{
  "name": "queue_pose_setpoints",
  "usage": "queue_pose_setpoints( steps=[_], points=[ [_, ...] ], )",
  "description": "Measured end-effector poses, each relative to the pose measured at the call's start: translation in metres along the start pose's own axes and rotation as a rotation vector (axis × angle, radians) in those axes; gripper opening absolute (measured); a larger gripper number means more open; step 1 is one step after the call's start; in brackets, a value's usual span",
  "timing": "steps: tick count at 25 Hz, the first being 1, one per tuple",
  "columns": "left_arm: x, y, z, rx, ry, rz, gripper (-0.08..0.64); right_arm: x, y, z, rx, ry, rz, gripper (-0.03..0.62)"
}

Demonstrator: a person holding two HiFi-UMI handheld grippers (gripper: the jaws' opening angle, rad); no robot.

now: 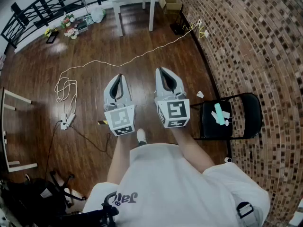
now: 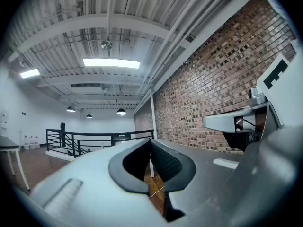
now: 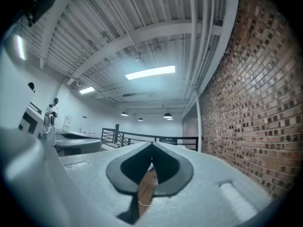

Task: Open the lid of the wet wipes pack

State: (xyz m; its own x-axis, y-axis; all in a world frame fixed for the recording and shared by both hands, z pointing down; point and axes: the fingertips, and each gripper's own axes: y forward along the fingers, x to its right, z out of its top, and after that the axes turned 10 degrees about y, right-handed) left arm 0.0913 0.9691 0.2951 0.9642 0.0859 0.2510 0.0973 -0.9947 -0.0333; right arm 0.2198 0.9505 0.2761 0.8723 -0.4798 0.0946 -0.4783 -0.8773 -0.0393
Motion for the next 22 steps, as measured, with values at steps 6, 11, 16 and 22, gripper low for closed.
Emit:
queue_pose_setpoints(
  steps=[6, 11, 16, 22],
  points=[
    [-0.042, 0.037, -0.032, -0.036, -0.039, -0.011, 0.0, -0.021, 0.045, -0.021, -0.04, -0.012, 0.006, -0.015],
    [-0.036, 0.072, -0.044, -0.041, -0.07, -0.049, 0.008, -0.011, 0.076, -0.049, -0.126, -0.006, 0.045, -0.015],
    [-0.033, 0.128, -0.039, -0.036, -0.069, -0.065, 0.014, 0.013, 0.131, -0.048, -0.117, 0.139, 0.157, -0.015],
    [-0.045, 0.237, -0.025, -0.031, 0.015, -0.032, 0.014, 0.057, 0.223, -0.007, 0.016, 0.026, 0.261, -0.012]
  ],
)
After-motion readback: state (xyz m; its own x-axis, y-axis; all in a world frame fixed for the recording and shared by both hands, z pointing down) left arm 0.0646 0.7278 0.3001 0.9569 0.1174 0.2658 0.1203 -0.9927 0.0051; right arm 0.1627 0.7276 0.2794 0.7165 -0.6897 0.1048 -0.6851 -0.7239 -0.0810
